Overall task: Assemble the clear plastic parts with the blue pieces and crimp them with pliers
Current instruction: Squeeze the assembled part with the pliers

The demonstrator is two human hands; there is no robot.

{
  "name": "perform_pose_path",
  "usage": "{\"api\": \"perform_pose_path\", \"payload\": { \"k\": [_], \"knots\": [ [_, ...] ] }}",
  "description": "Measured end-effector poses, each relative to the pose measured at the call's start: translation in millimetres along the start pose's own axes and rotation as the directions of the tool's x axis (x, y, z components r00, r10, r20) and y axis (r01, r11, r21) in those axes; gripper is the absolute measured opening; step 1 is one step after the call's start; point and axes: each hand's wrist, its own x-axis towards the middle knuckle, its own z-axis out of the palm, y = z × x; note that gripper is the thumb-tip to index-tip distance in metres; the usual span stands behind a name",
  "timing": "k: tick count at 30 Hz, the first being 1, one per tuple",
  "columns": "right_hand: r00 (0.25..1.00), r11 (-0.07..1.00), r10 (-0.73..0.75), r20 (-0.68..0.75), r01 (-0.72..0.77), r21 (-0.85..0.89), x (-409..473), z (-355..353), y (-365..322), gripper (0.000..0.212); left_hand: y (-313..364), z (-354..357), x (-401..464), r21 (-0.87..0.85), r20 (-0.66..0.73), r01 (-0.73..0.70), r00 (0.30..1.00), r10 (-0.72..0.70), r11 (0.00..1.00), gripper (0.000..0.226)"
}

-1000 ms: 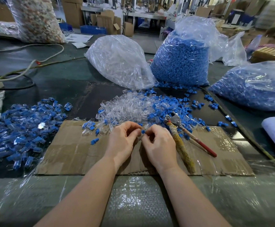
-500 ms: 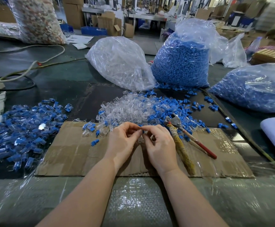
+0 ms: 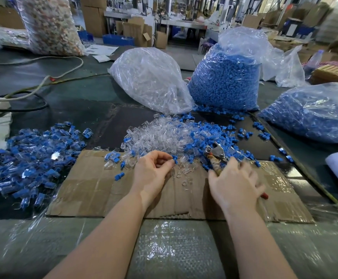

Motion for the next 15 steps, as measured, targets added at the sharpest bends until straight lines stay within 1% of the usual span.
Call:
{"api": "perform_pose_path", "payload": {
  "k": [1,2,3,4,7,9,10,11,13,15],
  "knots": [
    [0.995,0.998,0.037,0.092,-0.032,-0.051,0,-2,6,0.072,1,0,0,-0.022,-0.001,0.008,1.000,-0.009,1.000,0.007],
    [0.989,0.996,0.057,0.138,-0.048,-0.074,0,-2,11,0.077,1,1,1,-0.040,-0.001,0.015,1.000,-0.015,0.999,0.008],
    [0.987,0.995,0.062,0.149,-0.049,-0.085,0,-3,13,0.078,1,1,1,-0.054,0.000,0.021,1.000,-0.021,0.998,0.007],
    [0.990,0.995,0.050,0.135,-0.037,-0.095,-1,-4,14,0.074,2,1,2,-0.067,0.001,0.030,1.000,-0.030,0.997,0.007],
    [0.999,0.991,-0.050,0.011,0.051,-0.127,-4,-10,12,0.045,1,1,4,-0.171,0.016,0.101,0.995,-0.100,0.980,0.007],
    [0.990,0.983,-0.132,-0.043,0.125,-0.136,-6,-15,10,0.038,-1,1,7,-0.240,0.023,0.142,0.990,-0.140,0.960,0.006],
    [0.983,0.977,-0.180,-0.035,0.175,-0.118,-6,-17,8,0.037,-2,1,9,-0.248,0.020,0.150,0.989,-0.150,0.957,0.007],
    [0.973,0.971,-0.229,-0.003,0.228,-0.074,-7,-20,6,0.037,-3,1,11,-0.254,0.016,0.156,0.987,-0.158,0.954,0.007],
    [0.943,0.949,-0.308,0.125,0.296,0.105,-10,-24,-2,0.033,-5,0,14,-0.277,0.010,0.179,0.983,-0.183,0.944,0.007],
    [0.892,0.904,-0.371,0.257,0.283,0.322,-14,-28,-10,0.031,-5,-1,17,-0.301,0.010,0.205,0.977,-0.212,0.931,0.007]
  ]
}}
